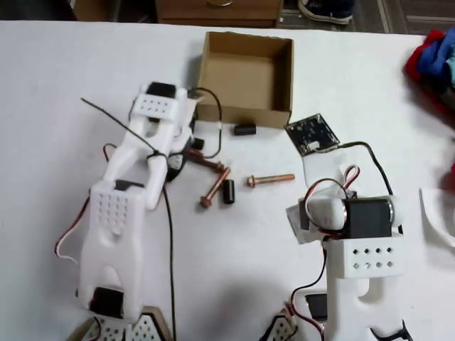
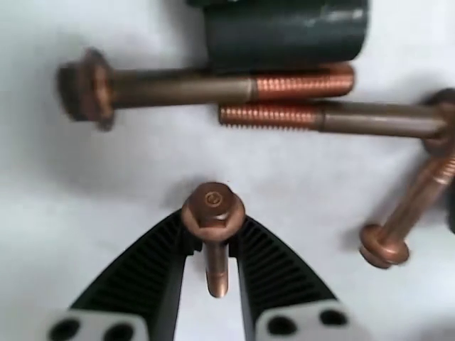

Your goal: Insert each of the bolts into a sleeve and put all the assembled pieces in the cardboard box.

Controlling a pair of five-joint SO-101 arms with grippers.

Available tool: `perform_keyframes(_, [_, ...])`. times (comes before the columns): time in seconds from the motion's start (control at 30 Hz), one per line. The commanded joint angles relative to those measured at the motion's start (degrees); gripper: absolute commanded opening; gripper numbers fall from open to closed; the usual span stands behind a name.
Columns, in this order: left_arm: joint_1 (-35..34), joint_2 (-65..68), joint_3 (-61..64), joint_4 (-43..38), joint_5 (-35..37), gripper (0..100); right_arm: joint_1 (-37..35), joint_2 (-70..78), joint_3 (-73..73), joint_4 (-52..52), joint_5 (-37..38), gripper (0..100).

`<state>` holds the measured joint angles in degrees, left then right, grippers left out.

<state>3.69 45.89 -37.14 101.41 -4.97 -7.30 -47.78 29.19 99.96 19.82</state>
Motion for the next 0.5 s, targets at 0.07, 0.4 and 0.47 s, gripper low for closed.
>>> perform_keyframes(0.07, [0.26, -24.09, -2.51, 0.88, -0.18, 3, -0.40, -1.45, -0.53, -3.38, 0.44, 2.0])
perform_keyframes(0.4, [7.65, -56.44, 8.22, -6.68, 9.05, 3, -0.48, -1.54, 3.43, -24.13, -2.64, 2.0])
perform_keyframes(0.47, [8.18, -60.48, 14.02, -11.43, 8.97, 3, -0.48, -1.54, 6.33, -29.58, -8.18, 2.0])
